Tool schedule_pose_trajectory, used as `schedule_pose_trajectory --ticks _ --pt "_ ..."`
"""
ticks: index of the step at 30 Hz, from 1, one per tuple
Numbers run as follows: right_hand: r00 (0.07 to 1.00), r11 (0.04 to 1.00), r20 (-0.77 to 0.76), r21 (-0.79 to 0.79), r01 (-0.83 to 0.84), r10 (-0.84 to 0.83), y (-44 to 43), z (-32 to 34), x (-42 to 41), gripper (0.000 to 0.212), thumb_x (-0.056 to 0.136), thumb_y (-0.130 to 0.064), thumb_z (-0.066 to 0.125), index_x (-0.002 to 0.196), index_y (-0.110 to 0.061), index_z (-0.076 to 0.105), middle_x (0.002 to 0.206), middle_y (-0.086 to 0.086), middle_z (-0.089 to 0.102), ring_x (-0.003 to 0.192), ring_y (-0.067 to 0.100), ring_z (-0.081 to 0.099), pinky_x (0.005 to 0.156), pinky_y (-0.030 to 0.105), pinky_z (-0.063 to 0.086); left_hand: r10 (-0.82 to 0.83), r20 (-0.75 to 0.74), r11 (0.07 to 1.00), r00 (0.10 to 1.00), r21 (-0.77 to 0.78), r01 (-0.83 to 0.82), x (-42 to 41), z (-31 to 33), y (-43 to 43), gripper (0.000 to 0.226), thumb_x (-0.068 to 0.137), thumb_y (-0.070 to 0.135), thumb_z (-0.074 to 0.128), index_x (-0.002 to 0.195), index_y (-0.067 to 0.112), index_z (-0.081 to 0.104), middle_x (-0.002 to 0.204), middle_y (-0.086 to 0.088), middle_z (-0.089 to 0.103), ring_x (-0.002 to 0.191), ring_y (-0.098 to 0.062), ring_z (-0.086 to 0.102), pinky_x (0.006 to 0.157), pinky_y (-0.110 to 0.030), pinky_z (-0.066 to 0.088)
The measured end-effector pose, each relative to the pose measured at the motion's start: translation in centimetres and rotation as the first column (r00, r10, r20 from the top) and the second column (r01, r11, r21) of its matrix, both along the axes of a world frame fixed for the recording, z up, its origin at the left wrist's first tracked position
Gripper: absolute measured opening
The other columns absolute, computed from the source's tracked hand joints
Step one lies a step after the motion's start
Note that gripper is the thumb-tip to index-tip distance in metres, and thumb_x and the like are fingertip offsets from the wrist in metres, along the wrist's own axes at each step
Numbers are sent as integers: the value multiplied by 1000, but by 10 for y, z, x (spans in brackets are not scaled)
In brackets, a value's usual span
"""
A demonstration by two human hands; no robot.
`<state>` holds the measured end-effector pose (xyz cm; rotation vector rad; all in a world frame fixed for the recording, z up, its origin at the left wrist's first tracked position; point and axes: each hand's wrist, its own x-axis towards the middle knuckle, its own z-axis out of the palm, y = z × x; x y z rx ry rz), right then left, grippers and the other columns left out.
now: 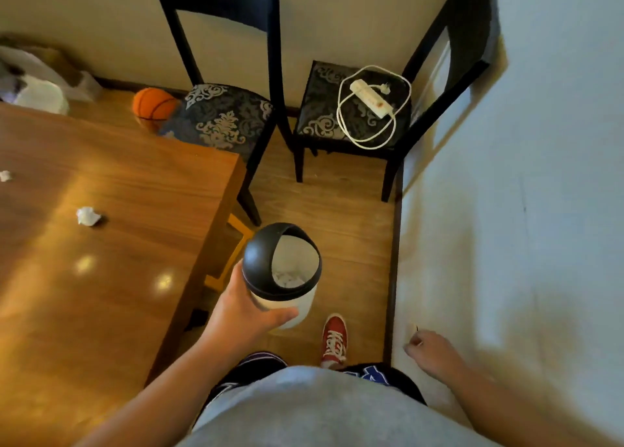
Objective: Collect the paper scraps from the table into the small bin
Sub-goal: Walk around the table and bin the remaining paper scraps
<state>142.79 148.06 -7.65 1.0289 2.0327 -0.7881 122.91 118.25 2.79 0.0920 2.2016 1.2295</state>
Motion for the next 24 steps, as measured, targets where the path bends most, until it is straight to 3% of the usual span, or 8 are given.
schedule_pose_trajectory --ticks 3,6,9,11,13,17,24 --pt "987 991 -90 -5 -133 132 13 14 -84 17 92 -32 60 96 -17 65 94 1 65 82 12 60 64 23 44 173 23 985 985 3 -173 -8 2 -24 115 43 55 93 142 50 36 123 23 64 116 -2 61 99 -43 56" --pt "941 957 -175 10 -291 288 3 33 -170 16 92 -38 60 100 -25 63 92 -5 65 81 9 61 68 24 50 362 -13 932 932 4 -362 -13 1 -53 93 43 56 92 116 76 38 112 34 66 101 19 60 83 -26 55" --pt "873 902 -245 20 -431 422 -28 53 -253 16 91 -41 60 98 -27 63 92 -7 65 84 10 61 69 27 52 531 -26 847 847 50 -530 -21 0 -84 92 40 52 94 108 82 39 109 36 66 99 17 62 77 -23 56" --pt "813 852 -296 7 -523 501 -60 66 -299 15 92 -39 61 100 -27 62 94 -7 65 87 11 62 70 26 49 625 -38 778 780 108 -619 -27 -1 -106 92 40 46 96 110 79 45 113 34 67 101 11 66 68 -18 60" --pt "746 797 -349 6 -604 568 -95 79 -335 17 91 -38 62 103 -26 63 95 -8 65 86 9 62 66 22 47 703 -52 708 709 151 -690 -35 2 -129 95 41 43 98 119 70 49 117 27 68 104 6 68 68 -16 60" --pt "566 642 -433 39 -766 701 -167 102 -384 21 89 -40 63 106 -28 64 94 -11 65 83 4 60 63 18 45 800 -55 594 598 210 -776 -53 6 -169 113 43 43 103 140 40 45 120 14 66 109 -3 63 77 -25 54" --pt "339 398 -431 52 -916 836 -279 104 -446 34 88 -45 62 119 -33 58 109 -13 62 94 8 61 76 27 55 858 -65 512 510 183 -839 -75 11 -212 103 61 15 97 147 28 43 133 5 60 122 -16 56 91 -38 53"
